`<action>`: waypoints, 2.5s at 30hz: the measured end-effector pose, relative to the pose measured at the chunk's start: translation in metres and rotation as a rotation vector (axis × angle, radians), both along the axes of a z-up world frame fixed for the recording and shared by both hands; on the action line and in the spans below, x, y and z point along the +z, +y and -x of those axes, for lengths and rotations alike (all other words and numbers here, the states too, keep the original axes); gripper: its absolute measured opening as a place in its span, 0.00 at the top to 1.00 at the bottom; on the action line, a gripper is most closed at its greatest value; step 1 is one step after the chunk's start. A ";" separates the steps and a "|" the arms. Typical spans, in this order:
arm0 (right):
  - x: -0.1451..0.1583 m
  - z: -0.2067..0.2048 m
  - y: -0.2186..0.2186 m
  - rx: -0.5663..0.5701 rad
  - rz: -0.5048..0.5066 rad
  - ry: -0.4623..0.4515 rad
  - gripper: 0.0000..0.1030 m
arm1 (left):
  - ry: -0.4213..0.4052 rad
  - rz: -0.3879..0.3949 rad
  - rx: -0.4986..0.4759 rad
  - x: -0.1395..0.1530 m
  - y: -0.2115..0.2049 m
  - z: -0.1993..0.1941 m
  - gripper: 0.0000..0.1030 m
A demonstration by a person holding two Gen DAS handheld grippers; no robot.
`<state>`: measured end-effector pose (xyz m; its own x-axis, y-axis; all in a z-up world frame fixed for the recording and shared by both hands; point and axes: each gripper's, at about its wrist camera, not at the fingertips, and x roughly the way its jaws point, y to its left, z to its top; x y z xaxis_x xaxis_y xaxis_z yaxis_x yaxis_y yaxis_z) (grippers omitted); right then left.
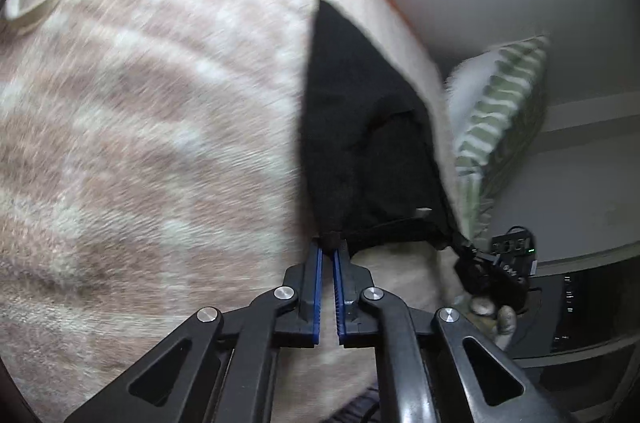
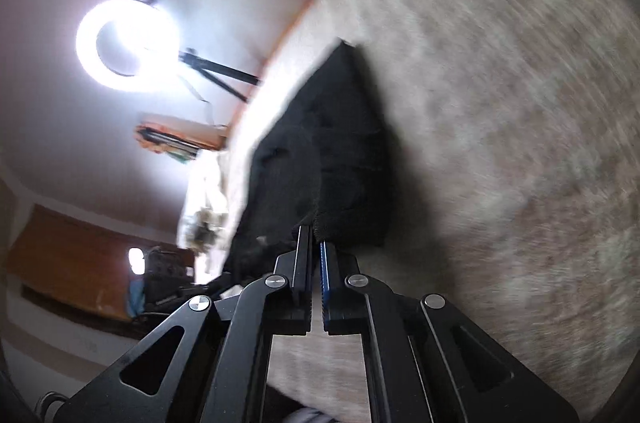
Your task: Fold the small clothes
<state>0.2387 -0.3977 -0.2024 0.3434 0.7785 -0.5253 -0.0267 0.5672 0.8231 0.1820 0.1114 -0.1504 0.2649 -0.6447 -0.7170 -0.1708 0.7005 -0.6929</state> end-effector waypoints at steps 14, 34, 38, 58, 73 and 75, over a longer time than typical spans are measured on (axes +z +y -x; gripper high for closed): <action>0.033 0.015 -0.014 0.113 0.219 -0.173 0.61 | -0.185 -0.153 -0.083 0.052 0.010 -0.016 0.51; 0.000 -0.044 -0.012 0.200 0.121 -0.102 0.50 | -0.155 -0.077 -0.016 0.002 -0.002 -0.134 0.35; -0.005 -0.047 0.005 0.229 0.054 -0.097 0.50 | -0.151 -0.052 -0.007 -0.002 -0.009 -0.152 0.35; 0.032 -0.046 0.071 0.257 0.367 -0.182 0.94 | -0.298 -0.322 -0.062 0.026 -0.053 -0.176 0.96; 0.098 -0.022 0.143 0.337 0.505 -0.376 0.94 | -0.429 -0.370 -0.025 0.099 0.002 -0.145 0.97; 0.105 -0.021 0.160 0.348 0.511 -0.396 0.94 | -0.440 -0.378 -0.010 0.108 0.019 -0.142 0.97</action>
<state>0.2601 -0.2378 -0.0976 0.3603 0.5685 -0.7396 -0.5160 0.7820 0.3497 0.3237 0.1301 -0.0425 0.5853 -0.3695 -0.7217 0.0845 0.9131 -0.3989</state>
